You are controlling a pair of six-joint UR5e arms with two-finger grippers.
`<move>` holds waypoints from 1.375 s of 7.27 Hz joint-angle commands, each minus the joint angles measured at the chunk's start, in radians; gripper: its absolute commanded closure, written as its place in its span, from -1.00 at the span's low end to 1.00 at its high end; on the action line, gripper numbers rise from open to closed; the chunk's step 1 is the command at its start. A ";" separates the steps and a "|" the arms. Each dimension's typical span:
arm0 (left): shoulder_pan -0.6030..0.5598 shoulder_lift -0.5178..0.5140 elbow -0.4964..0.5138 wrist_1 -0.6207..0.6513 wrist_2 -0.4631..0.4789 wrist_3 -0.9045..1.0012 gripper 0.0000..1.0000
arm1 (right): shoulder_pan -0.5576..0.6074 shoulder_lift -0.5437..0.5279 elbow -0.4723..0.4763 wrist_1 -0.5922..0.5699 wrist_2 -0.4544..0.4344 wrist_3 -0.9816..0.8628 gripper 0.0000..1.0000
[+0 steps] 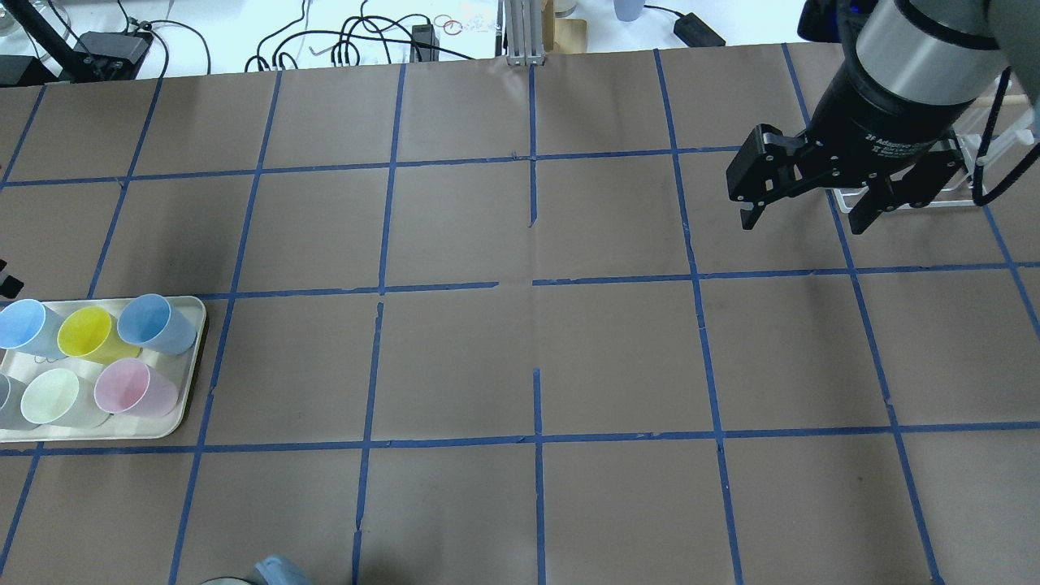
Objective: Transfer IKEA cup to right arm and place on rack
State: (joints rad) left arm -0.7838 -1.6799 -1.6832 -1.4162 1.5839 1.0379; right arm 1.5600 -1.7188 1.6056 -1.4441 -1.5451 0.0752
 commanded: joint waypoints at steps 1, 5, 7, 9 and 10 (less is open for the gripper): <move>0.162 -0.070 -0.045 0.111 0.002 0.178 -1.00 | 0.000 -0.002 0.000 0.004 -0.001 0.000 -1.00; 0.227 -0.231 -0.030 0.227 0.072 0.174 -1.00 | 0.000 -0.005 0.004 0.007 0.002 0.000 -1.00; 0.242 -0.283 -0.027 0.238 0.073 0.168 -1.00 | -0.001 -0.004 0.004 0.011 -0.007 0.000 -1.00; 0.242 -0.320 -0.039 0.291 0.073 0.166 -1.00 | -0.001 -0.001 0.013 -0.004 0.002 0.000 -1.00; 0.242 -0.320 -0.023 0.289 0.077 0.162 -1.00 | -0.001 -0.002 0.013 -0.002 -0.007 0.000 -1.00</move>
State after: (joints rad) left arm -0.5421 -1.9889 -1.7163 -1.1386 1.6576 1.2034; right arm 1.5585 -1.7205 1.6162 -1.4448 -1.5481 0.0752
